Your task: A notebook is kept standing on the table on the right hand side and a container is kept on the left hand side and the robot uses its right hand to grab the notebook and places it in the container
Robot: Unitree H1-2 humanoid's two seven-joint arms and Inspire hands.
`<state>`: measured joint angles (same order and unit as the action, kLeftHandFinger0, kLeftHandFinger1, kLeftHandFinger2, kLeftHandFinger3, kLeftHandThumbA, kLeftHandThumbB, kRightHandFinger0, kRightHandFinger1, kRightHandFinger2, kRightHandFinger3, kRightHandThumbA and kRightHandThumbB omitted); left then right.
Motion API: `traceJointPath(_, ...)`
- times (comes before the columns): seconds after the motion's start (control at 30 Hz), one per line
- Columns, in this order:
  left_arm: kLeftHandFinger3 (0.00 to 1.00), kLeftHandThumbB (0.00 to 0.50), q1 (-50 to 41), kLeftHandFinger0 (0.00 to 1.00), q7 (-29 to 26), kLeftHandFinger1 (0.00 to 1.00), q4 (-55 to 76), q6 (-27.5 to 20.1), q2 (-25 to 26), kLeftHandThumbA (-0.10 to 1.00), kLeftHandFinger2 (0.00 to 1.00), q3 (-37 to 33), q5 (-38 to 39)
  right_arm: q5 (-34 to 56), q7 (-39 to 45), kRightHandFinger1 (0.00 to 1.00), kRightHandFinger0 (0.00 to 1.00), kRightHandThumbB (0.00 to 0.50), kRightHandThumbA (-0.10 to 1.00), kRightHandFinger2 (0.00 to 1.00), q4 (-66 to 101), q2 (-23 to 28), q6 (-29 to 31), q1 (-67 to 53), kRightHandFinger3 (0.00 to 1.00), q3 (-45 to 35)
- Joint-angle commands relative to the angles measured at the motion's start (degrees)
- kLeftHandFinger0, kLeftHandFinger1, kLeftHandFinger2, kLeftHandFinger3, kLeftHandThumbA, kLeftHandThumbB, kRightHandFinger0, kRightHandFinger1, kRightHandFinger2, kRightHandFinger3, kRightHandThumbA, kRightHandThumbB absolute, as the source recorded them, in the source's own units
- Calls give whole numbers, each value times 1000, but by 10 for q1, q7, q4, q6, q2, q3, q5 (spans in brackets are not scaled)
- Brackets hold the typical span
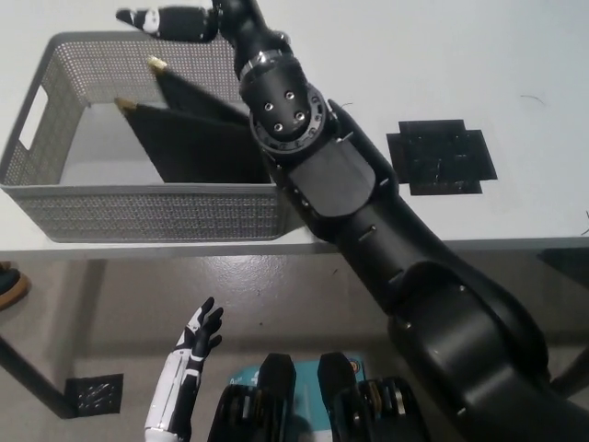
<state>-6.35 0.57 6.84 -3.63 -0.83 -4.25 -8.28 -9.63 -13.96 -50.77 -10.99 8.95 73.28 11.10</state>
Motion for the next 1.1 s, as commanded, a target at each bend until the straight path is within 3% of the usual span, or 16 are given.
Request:
traceJointPath(0.0,1000,500,4,1000,6,1000,10,-10,-3,1000,1000,-5,15,-9,60,1000,1000,486,1000,1000,310,61,-69,-36,1000,-13)
traceJointPath(0.13,1000,500,-2,1000,-1,1000,9,-13,1,1000,1000,-1,8,20,83,1000,1000,500,1000,1000,533,90,-136,-101,1000,-38)
traceJointPath(0.2,1000,500,-4,1000,-3,1000,7,-16,0,1000,1000,0,7,52,83,1000,1000,500,1000,1000,636,112,-123,-142,1000,-62)
traceJointPath(0.3,1000,500,-4,1000,-5,1000,1,-20,5,1000,1000,5,4,32,82,1000,1000,483,1000,1000,756,151,-118,-220,1000,-84)
traceJointPath(0.4,1000,500,-7,1000,-5,1000,1,-20,7,1000,1000,8,5,-1,84,1000,1000,457,1000,1000,826,173,-84,-321,1000,-85)
traceJointPath(0.5,1000,500,-8,1000,-1,1000,1,-13,12,1000,1000,8,2,-14,72,1000,1000,435,1000,1000,862,197,-4,-465,1000,-97)
traceJointPath(0.67,1000,500,2,1000,-3,1000,-8,-12,12,1000,1000,9,0,18,55,1000,1000,465,1000,1000,855,219,83,-663,1000,-97)
traceJointPath(0.77,1000,500,7,1000,-1,1000,-12,-12,14,1000,1000,11,3,16,31,1000,1000,413,1000,1000,802,204,135,-765,1000,-90)
traceJointPath(0.8,1000,500,5,1000,-1,1000,-9,-9,15,1000,1000,12,3,9,26,1000,1000,430,1000,1000,784,202,146,-783,1000,-87)
traceJointPath(0.83,1000,500,5,1000,-3,1000,-10,-8,14,1000,1000,13,1,6,20,1000,1000,412,1000,1000,758,200,167,-802,1000,-83)
traceJointPath(0.87,1000,500,5,1000,-4,1000,-10,-9,14,1000,1000,14,1,6,19,1000,1000,408,1000,1000,750,198,173,-808,1000,-81)
traceJointPath(0.9,1000,500,3,1000,-5,1000,-11,-14,17,1000,1000,13,-4,12,12,1000,1000,439,1000,1000,711,195,179,-829,1000,-69)
traceJointPath(1.0,1000,500,4,1000,-6,1000,-17,-23,18,1000,1000,13,-5,32,16,1000,1000,475,1000,1000,644,185,180,-843,1000,-44)
traceJointPath(1.07,1000,500,3,1000,-6,1000,-15,-22,17,1000,1000,13,-3,28,10,1000,1000,449,1000,1000,592,188,180,-842,1000,-29)
